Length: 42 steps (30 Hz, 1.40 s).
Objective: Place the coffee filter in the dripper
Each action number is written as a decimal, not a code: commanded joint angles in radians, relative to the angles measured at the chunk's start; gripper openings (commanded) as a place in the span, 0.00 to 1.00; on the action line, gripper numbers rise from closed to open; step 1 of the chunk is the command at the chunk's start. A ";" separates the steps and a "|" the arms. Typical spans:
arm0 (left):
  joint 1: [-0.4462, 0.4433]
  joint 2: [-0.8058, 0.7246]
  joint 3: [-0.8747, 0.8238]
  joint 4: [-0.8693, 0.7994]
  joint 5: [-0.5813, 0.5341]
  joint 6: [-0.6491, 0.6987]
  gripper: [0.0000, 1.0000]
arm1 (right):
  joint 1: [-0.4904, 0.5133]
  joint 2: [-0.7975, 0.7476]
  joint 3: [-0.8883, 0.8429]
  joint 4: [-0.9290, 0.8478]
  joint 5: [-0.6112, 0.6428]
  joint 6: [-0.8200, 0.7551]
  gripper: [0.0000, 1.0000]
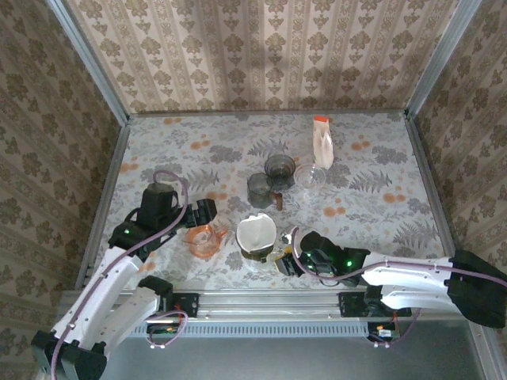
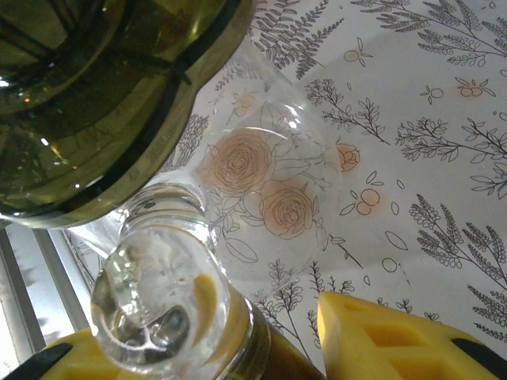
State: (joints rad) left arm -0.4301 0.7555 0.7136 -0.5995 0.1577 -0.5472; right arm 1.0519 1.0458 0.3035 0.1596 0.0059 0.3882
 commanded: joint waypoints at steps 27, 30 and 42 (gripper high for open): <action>0.020 -0.077 0.006 -0.101 -0.011 -0.024 1.00 | -0.024 0.295 0.208 0.100 0.230 -0.041 0.40; 0.020 -0.092 0.005 -0.116 -0.015 -0.028 1.00 | -0.038 0.335 0.241 0.102 0.239 -0.046 0.40; 0.023 -0.151 0.017 -0.160 -0.039 -0.059 1.00 | -0.121 0.537 0.400 0.161 0.194 -0.085 0.41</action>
State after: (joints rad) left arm -0.4171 0.6201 0.7136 -0.7265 0.1345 -0.5835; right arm 0.9497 1.5436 0.6533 0.2775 0.2096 0.3302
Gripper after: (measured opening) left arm 0.997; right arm 0.405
